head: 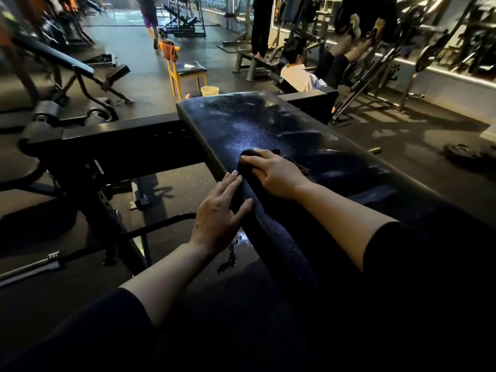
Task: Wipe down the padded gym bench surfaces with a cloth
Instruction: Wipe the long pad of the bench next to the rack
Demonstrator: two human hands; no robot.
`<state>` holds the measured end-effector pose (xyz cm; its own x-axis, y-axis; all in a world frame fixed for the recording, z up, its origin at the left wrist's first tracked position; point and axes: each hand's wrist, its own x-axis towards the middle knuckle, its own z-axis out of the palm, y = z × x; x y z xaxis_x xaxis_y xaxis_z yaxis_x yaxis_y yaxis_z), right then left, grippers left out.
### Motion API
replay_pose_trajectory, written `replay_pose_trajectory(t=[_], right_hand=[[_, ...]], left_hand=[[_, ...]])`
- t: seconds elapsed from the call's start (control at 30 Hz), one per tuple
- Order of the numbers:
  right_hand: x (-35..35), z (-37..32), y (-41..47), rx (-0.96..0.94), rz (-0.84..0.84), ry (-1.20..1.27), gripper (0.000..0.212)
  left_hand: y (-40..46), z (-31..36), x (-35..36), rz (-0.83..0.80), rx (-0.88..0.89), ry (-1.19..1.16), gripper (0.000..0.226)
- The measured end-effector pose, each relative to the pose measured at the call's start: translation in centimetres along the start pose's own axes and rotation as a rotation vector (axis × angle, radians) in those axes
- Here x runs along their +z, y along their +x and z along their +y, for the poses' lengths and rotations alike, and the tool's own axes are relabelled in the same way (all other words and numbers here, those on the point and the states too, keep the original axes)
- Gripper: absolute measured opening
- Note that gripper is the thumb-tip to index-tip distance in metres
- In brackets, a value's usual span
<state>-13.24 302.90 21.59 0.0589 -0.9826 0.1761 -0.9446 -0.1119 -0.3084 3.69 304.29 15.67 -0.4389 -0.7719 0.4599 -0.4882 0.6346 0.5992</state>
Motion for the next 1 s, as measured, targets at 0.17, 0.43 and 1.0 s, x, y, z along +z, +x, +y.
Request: replay_pose_trajectory(t=[0.17,0.43,1.0], right_hand=[[-1.2,-1.3,-8.5,-0.109,0.001,0.044,0.041],[-0.3,0.3,-0.6,0.238,0.036,-0.087,0.043],[-3.1,6.5,-4.5,0.511,0.113,-0.107,0.042]], left_hand=[[1.2,-1.2,-0.5,0.068,0.113,0.005,0.051],[4.7,-2.4,-0.8,-0.106,0.437,-0.045,0.037],[11.5,2.5,2.6,-0.462,0.670,0.015,0.038]])
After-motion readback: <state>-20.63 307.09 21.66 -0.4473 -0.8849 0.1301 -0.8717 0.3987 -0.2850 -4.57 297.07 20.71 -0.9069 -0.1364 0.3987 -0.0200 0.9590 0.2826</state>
